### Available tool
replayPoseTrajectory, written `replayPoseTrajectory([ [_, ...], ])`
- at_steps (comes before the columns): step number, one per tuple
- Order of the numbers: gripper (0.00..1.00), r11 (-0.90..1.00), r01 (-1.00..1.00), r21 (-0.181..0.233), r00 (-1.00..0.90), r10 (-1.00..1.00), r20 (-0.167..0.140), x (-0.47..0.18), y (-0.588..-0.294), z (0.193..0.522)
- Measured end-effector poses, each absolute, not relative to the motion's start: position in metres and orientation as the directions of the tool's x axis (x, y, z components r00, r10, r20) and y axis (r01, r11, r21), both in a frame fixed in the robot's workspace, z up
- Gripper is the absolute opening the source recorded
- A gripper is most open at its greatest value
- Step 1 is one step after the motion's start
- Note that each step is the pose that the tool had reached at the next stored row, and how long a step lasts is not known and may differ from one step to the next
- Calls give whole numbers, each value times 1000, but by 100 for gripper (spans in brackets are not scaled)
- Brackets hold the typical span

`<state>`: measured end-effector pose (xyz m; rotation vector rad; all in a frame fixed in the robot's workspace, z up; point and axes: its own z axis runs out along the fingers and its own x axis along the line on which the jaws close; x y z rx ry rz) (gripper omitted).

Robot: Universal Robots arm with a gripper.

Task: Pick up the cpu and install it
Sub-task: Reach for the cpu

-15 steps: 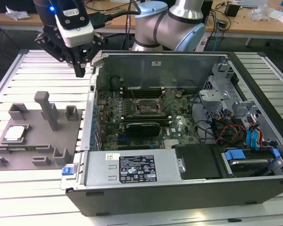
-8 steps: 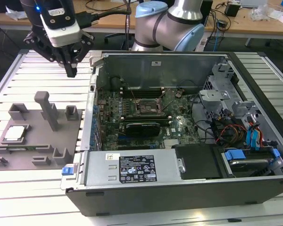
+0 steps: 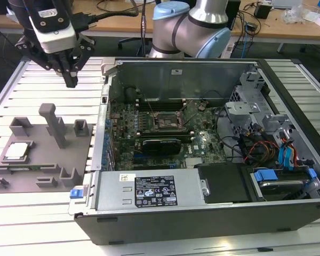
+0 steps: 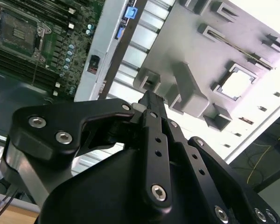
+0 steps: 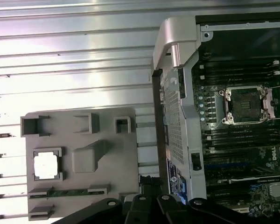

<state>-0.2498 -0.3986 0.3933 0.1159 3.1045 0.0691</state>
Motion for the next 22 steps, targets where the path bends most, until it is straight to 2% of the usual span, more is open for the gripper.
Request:
replayPoseTrajectory([
  [22, 11, 996, 73, 47, -996, 75, -49, -320, -398, 393],
])
